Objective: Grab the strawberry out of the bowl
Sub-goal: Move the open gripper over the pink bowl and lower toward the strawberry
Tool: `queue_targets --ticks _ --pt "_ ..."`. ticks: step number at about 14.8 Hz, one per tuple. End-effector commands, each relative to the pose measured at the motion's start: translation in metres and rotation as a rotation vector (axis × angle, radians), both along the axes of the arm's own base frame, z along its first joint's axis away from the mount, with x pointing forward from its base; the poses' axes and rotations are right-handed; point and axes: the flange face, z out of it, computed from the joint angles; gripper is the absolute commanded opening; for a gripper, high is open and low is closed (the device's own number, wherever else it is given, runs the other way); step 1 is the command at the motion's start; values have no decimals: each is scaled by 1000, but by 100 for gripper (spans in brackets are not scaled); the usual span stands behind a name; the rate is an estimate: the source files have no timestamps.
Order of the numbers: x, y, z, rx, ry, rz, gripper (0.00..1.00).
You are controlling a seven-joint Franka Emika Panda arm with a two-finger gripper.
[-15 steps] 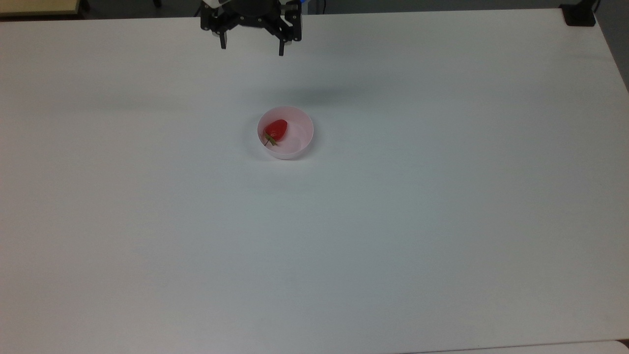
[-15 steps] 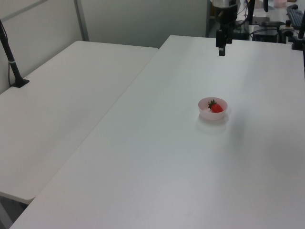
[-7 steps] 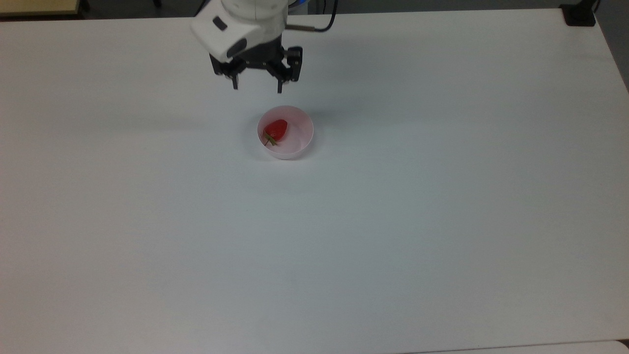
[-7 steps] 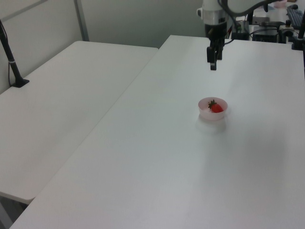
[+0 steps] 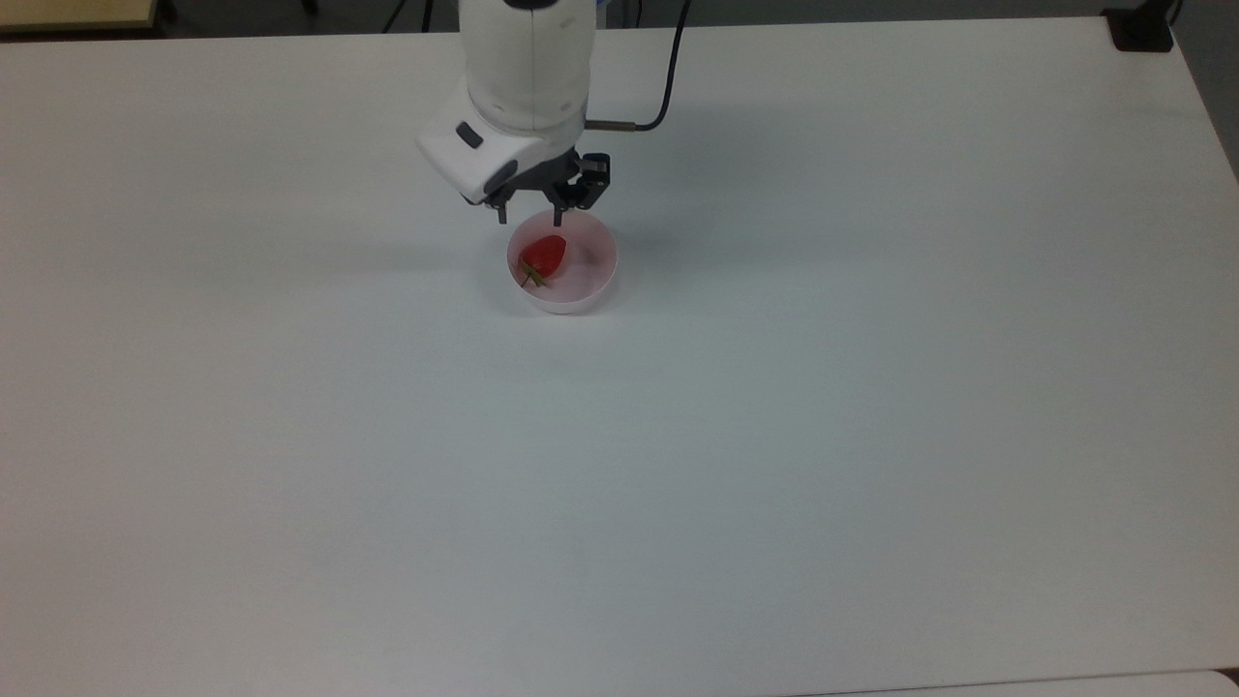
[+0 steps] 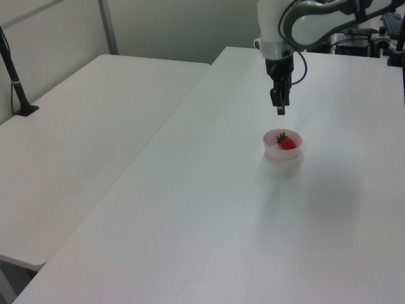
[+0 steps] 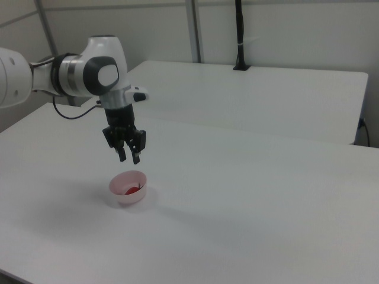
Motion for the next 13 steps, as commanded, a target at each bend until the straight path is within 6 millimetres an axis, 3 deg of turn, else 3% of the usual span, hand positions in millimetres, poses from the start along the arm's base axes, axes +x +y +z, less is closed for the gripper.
queue_targets --ticks 1,5,9,13 --pt "-2 10 -16 19 25 170 54" --pt "1 13 -30 45 56 373 54" --pt "3 35 -55 4 83 510 55" --pt "4 39 -74 6 130 663 57"
